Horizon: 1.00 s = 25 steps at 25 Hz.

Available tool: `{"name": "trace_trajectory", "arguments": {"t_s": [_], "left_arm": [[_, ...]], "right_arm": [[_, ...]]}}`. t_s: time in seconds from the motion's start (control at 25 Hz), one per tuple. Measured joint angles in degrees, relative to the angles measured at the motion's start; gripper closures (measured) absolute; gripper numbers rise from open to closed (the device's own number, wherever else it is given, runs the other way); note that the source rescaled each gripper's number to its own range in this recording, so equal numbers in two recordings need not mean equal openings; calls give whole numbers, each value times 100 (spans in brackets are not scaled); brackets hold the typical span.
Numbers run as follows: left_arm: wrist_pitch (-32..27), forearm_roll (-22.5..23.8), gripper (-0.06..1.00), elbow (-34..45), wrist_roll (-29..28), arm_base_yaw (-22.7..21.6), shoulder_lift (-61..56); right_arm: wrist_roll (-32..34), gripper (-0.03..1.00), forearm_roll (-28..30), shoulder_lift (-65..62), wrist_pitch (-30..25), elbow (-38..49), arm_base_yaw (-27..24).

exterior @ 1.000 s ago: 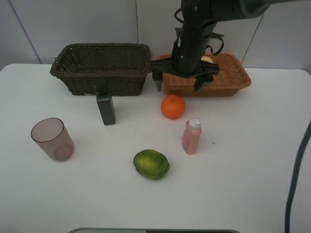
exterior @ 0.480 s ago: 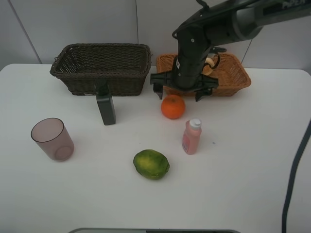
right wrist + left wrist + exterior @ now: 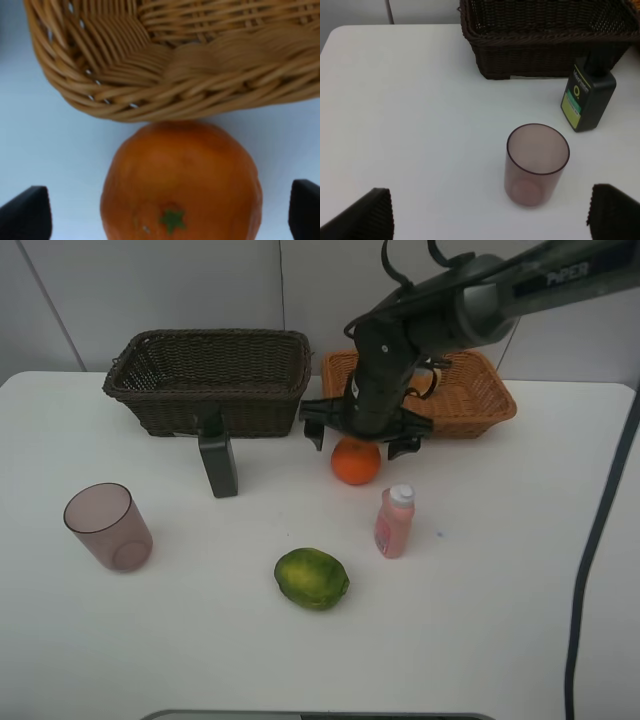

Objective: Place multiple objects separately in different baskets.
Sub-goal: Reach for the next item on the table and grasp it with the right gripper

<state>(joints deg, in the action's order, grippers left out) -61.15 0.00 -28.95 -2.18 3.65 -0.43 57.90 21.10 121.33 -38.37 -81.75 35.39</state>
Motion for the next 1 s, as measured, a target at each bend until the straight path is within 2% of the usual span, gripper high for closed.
{"name": "trace_trajectory", "arguments": {"t_s": [0.72, 0.8, 0.88, 0.92, 1.0], "left_arm": [[0, 0, -5, 0, 0, 0, 0], [0, 0, -5, 0, 0, 0, 0], [0, 0, -5, 0, 0, 0, 0], [0, 0, -5, 0, 0, 0, 0], [0, 0, -5, 0, 0, 0, 0]], "right_arm": [[105, -2, 244, 357, 294, 0, 0], [105, 8, 244, 364, 300, 0, 0], [105, 28, 244, 397, 300, 0, 0], [105, 41, 244, 404, 290, 0, 0], [105, 40, 244, 404, 290, 0, 0]]}}
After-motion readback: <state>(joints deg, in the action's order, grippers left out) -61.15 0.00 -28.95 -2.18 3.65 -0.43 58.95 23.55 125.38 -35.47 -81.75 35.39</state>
